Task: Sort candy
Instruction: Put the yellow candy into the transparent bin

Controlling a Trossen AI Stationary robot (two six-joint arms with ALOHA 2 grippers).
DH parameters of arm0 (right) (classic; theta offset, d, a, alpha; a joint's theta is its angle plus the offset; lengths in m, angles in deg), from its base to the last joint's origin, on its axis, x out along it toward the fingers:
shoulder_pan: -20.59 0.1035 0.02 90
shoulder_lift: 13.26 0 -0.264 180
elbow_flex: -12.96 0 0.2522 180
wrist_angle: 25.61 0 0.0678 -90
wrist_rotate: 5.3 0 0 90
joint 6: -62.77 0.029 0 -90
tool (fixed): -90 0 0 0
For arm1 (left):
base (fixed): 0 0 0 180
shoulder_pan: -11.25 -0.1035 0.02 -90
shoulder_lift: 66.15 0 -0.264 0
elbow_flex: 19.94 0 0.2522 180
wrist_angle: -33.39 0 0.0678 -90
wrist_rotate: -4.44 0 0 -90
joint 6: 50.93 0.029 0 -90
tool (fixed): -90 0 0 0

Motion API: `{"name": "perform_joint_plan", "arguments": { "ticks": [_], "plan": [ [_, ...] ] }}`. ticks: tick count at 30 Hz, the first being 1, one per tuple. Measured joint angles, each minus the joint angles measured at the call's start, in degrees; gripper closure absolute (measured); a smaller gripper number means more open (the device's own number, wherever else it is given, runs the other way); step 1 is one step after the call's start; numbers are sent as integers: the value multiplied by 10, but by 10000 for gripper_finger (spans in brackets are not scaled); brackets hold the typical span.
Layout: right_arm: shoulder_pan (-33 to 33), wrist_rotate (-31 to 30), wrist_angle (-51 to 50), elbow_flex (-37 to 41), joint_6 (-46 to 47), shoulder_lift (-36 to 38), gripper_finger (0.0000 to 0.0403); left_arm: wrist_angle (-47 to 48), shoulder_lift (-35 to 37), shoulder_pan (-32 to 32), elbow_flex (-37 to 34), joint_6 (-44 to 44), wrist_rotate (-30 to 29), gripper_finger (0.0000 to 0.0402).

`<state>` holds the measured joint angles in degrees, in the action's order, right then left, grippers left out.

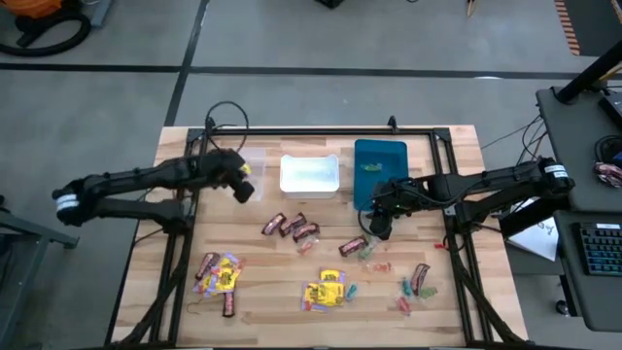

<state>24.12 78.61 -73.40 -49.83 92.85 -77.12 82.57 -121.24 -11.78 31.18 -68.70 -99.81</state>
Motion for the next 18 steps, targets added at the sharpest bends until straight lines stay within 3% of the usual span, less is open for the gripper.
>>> {"name": "perform_joint_plan", "arguments": {
  "ticks": [5, 12, 18],
  "plan": [
    [0, 0, 6, 0, 0, 0, 273, -14, -31, -59, -9, -11, 16, 401],
    [0, 0, 7, 0, 0, 0, 269, -18, -53, -60, 8, -8, 14, 386],
    [0, 0, 10, 0, 1, 0, 268, -7, -56, -60, 15, -8, 14, 348]
  ]
}}
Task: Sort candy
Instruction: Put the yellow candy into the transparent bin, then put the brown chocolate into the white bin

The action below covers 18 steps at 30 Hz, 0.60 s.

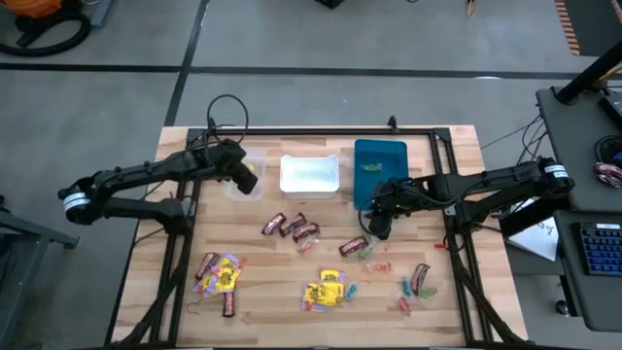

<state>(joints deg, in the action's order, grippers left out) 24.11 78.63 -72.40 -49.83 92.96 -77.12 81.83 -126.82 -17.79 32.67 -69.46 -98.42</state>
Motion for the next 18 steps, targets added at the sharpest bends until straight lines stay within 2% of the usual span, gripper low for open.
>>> {"name": "perform_joint_plan", "arguments": {
  "ticks": [5, 10, 13, 18],
  "plan": [
    [2, 7, 2, 0, 5, 0, 270, 0, 0, 2, 0, 0, 1, 308],
    [27, 20, 4, 0, -16, 0, 273, -3, 6, 24, 0, -8, 42, 289],
    [52, 13, 4, 0, -32, 0, 273, -15, 9, 60, 0, -31, 49, 288],
    [102, -15, 4, 0, -59, -1, 275, -56, 13, 155, 0, -64, 48, 287]
  ]
}}
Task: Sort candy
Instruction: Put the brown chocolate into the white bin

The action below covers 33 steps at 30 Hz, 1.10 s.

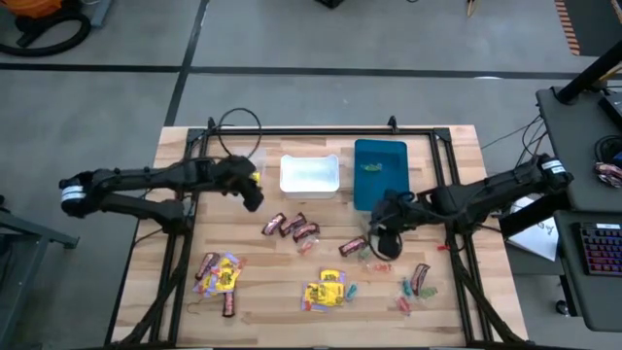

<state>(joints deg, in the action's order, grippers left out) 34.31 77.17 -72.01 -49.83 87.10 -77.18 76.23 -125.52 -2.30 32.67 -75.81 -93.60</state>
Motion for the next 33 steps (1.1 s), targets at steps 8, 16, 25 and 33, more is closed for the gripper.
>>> {"name": "perform_joint_plan", "arguments": {
  "ticks": [8, 16, 25, 33],
  "plan": [
    [63, -36, 4, 0, -26, -2, 268, -76, 3, 164, 0, -50, -67, 287],
    [80, -50, 52, 0, -63, -58, 227, -98, 3, 278, 0, -96, -173, 287],
    [80, -52, 78, 0, -88, -155, 215, -109, 3, 319, 0, -117, -186, 287],
    [80, -72, 85, -34, -113, -241, 218, -116, 3, 320, 0, -113, -194, 287]
  ]
}}
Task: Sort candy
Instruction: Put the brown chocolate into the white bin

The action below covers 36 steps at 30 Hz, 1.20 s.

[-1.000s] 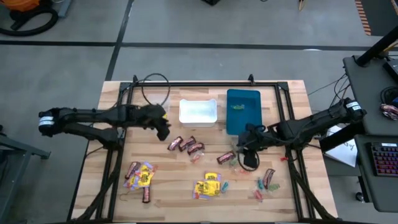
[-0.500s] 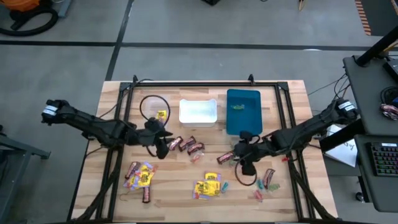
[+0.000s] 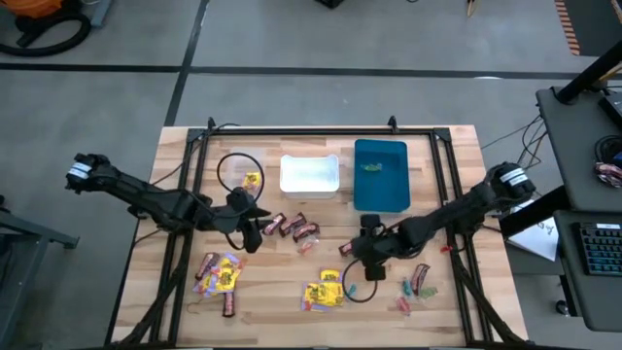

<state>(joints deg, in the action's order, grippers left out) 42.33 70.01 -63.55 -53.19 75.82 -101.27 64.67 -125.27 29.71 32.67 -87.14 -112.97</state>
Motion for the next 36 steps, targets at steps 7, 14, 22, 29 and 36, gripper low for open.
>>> {"name": "perform_joint_plan", "arguments": {
  "ticks": [7, 14, 22, 29, 36],
  "plan": [
    [-12, -19, -46, -41, -4, -59, 239, 0, 0, 0, 0, 0, -6, 287],
    [-19, -14, -56, -50, -11, -86, 299, 0, 0, 0, 0, 1, -6, 287],
    [-19, 3, -55, -51, -16, -75, 387, 0, -1, 0, 0, 3, -6, 287],
    [-19, 16, -57, -68, -25, -66, 394, 0, -1, 0, 0, 3, -6, 287],
    [-30, -3, -55, -128, -86, -39, 394, -2, -1, 0, 0, 3, -6, 287]
  ]
}}
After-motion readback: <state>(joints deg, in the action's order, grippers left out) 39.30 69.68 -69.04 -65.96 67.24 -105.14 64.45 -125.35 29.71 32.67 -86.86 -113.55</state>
